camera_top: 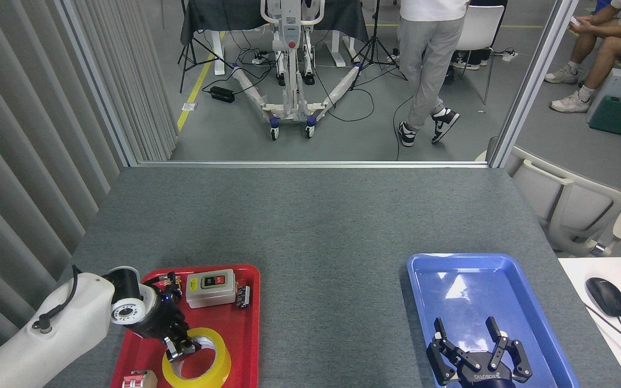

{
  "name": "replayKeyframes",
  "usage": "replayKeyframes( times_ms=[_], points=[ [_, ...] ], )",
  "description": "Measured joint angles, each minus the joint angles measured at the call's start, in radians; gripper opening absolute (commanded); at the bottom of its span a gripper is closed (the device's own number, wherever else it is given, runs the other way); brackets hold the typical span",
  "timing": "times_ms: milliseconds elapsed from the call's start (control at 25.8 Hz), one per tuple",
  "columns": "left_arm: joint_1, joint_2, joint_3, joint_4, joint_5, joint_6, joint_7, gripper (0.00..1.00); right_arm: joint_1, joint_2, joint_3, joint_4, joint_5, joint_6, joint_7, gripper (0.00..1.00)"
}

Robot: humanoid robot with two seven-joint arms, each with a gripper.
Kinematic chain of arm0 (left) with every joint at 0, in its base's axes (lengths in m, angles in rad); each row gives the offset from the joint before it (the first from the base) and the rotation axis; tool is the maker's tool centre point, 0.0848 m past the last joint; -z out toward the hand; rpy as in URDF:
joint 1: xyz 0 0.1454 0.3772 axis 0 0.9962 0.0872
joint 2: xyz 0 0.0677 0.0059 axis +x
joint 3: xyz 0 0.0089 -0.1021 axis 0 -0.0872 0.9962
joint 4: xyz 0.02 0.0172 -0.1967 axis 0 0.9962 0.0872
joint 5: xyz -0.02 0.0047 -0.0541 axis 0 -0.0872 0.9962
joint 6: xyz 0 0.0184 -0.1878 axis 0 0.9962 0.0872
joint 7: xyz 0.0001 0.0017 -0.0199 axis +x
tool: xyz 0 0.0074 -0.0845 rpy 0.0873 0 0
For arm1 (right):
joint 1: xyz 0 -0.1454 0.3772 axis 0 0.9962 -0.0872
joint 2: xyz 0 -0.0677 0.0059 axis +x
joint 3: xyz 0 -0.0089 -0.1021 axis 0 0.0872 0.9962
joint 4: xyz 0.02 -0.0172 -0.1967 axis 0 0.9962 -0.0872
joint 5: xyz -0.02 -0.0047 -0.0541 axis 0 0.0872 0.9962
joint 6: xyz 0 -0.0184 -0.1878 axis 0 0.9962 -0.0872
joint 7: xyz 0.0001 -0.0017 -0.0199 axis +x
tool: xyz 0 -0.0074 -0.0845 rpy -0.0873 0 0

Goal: Place and move tape with both arms
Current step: 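Lift the tape roll with the left hand and carry it toward the blue tray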

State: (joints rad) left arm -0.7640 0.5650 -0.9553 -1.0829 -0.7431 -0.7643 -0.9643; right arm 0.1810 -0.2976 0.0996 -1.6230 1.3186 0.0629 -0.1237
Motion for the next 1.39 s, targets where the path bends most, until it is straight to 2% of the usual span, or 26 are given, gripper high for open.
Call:
replayKeyframes(
  times_ms=[155,271,387,465,581,735,929,1045,1161,1394],
  points=[
    [-0.01,-0.003,0.061,-0.023,0.033,-0.016,0.001,0.0,0.0,-0.002,0.002,0.001,0.001,0.0,0.001,1.0],
    [0.004,-0.04,0.173,-0.041,0.14,-0.019,0.008,0.0,-0.002,-0.006,0.003,0.011,0.005,0.0,0.003,1.0],
    [0.041,-0.123,0.318,-0.045,0.25,-0.022,0.013,0.0,-0.003,-0.007,0.003,0.016,0.012,-0.03,-0.002,1.0],
    [0.075,-0.197,0.421,-0.042,0.289,-0.022,0.023,0.0,-0.003,-0.006,0.003,0.017,0.015,-0.047,-0.006,1.0],
    [0.108,-0.297,0.51,-0.04,0.319,-0.021,0.051,0.0,-0.003,-0.005,0.003,0.018,0.018,-0.058,-0.007,1.0],
    [0.117,-0.434,0.534,-0.003,0.343,-0.021,0.086,0.0,-0.004,-0.004,0.004,0.018,0.022,-0.061,-0.007,1.0],
    [0.093,-0.556,0.473,0.091,0.363,-0.021,0.094,0.0,-0.005,-0.002,0.021,0.009,0.029,-0.087,-0.01,1.0],
    [0.087,-0.603,0.443,0.127,0.38,-0.021,0.095,0.0,0.004,-0.002,0.024,-0.024,0.032,-0.193,-0.027,1.0],
    [0.083,-0.628,0.423,0.144,0.389,-0.021,0.095,0.0,0.051,-0.005,0.002,-0.071,0.034,-0.354,-0.065,1.0],
    [0.083,-0.629,0.414,0.154,0.408,-0.021,0.091,0.0,0.189,-0.008,-0.158,-0.154,0.029,-0.738,-0.14,1.0]
  ],
)
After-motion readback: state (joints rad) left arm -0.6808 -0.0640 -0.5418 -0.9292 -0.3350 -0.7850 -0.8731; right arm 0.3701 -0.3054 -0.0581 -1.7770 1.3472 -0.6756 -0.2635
